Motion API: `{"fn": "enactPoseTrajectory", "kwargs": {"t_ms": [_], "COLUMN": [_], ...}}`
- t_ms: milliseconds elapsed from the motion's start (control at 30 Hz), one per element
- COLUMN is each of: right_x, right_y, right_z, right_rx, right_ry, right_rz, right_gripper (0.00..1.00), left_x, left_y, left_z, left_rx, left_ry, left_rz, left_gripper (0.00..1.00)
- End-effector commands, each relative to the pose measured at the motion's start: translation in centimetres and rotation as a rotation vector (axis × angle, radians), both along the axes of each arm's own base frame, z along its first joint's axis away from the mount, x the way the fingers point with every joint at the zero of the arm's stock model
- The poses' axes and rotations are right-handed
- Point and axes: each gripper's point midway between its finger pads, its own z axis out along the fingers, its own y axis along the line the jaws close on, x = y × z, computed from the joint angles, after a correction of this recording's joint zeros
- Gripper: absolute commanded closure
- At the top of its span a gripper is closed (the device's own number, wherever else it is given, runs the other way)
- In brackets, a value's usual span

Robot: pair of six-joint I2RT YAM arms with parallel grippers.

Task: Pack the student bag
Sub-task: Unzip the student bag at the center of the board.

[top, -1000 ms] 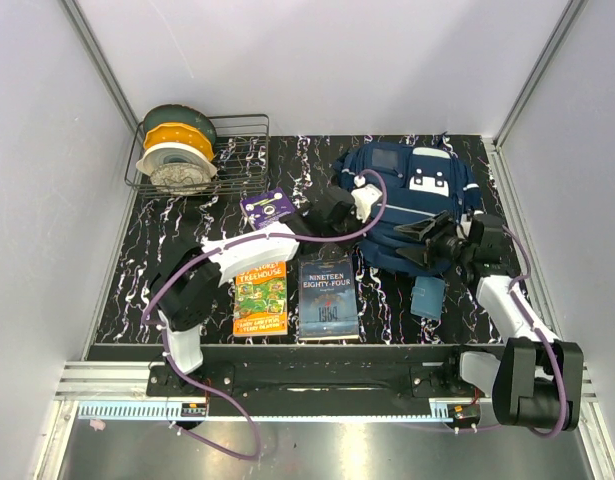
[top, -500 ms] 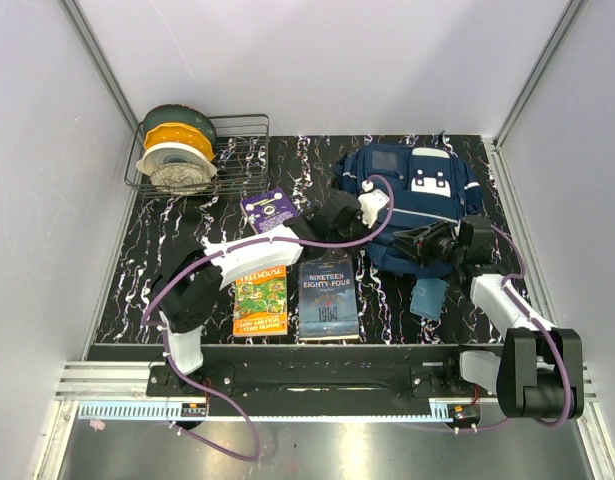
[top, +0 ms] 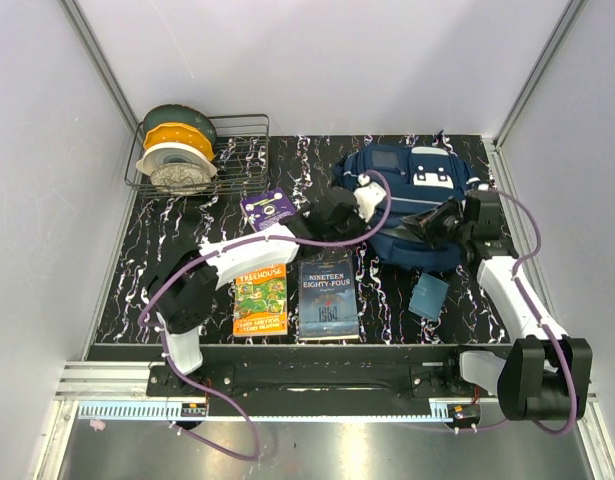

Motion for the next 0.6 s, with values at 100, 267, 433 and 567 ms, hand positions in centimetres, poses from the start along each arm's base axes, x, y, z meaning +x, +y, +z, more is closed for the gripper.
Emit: {"fn": "enactPoseTrajectory", "kwargs": {"t_ms": [100,267,433,567], "right_x": [0.9,-0.1,-0.7,-0.6], "right_y": [-1.4,-1.5,-0.4,-0.1], "right_z": [7.2,8.9,9.8,10.0], "right_rx": [-0.180,-0.202,-0.158,-0.130], "right_ry": [-0.195,-0.229,-0.247,-0.260], "right_rz": [0.023,0.033,0.080,0.090], "right_gripper": [1.00,1.00,1.00,1.00], "left_x": [8.0,11.5,13.5,14.5], "left_y": [6.1,6.7,5.8,5.9], "left_z": [2.7,1.5,1.5,0.5], "left_rx": [-0.030,-0.055,-0.063,-0.059], "left_ry": [-0.098,-0.046,-0.033,-0.002], "left_rz": [0.214,0.264,0.272,0.314], "left_gripper": [1.00,1.00,1.00,1.00]}}
